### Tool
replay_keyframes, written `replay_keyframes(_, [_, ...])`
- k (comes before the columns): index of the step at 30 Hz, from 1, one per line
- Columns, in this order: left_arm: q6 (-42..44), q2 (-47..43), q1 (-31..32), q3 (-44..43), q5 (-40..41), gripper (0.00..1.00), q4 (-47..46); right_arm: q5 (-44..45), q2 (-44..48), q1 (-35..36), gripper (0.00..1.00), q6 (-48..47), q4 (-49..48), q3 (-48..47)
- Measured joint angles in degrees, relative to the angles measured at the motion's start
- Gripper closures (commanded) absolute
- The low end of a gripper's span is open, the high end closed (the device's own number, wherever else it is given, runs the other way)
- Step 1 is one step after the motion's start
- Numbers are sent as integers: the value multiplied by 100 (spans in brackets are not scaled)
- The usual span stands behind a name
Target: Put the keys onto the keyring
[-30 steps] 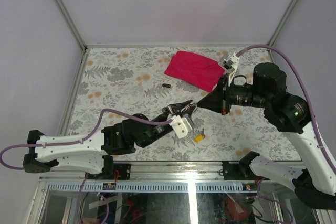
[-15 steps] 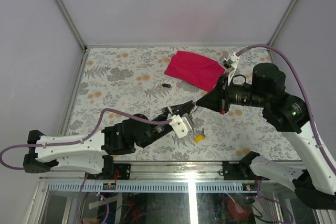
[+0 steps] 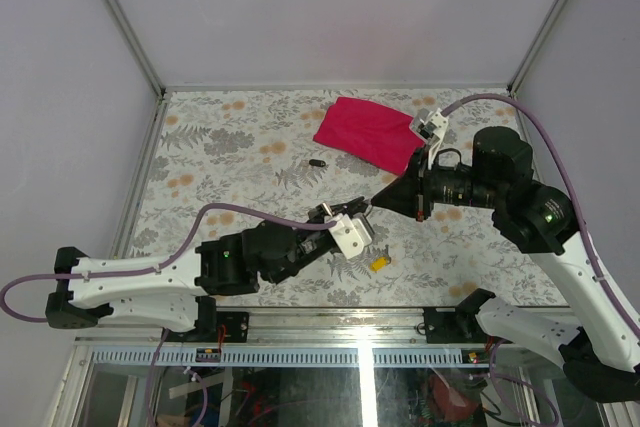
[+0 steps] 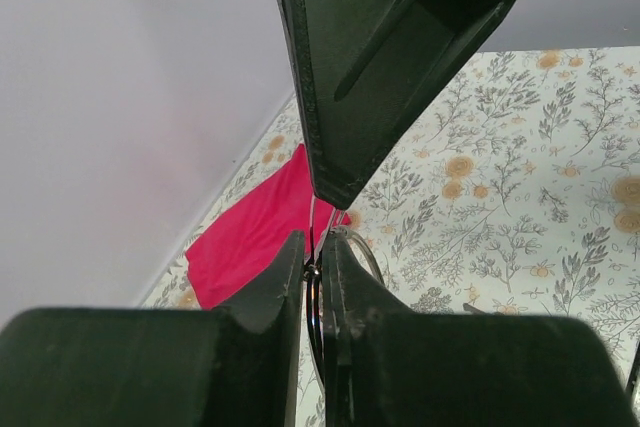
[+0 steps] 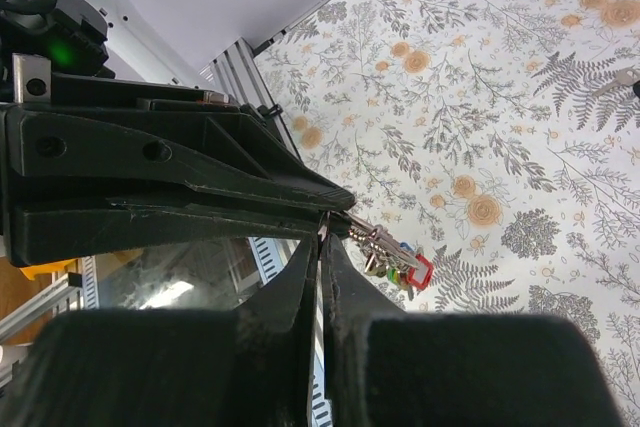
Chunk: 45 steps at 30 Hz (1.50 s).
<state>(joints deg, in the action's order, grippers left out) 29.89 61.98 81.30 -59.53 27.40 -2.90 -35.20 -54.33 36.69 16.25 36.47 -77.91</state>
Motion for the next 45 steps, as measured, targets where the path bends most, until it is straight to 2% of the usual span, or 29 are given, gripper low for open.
replay_keyframes(5, [-46,22,2,-63,46,100,48,24,20,0,75,-26,-94,9])
replay_keyframes(8, [-50,24,0,-151,153,100,46,90,63,0,67,-37,-92,9])
replay_keyframes(17, [-68,55,-7,-420,299,100,179,1049,822,0,65,-46,-398,260])
replay_keyframes(24, [-304,96,-240,-422,225,100,579,2105,1266,0,64,232,-291,1115])
replay_keyframes(34, [-686,66,-800,-422,-136,100,1034,2555,321,0,60,1128,-122,3366])
replay_keyframes(40, [-780,48,-857,-358,-173,100,1043,2977,-90,0,58,1386,-306,3985])
replay_keyframes(45, [-844,35,-872,-234,-188,100,1049,2997,-350,0,55,1598,-780,4444])
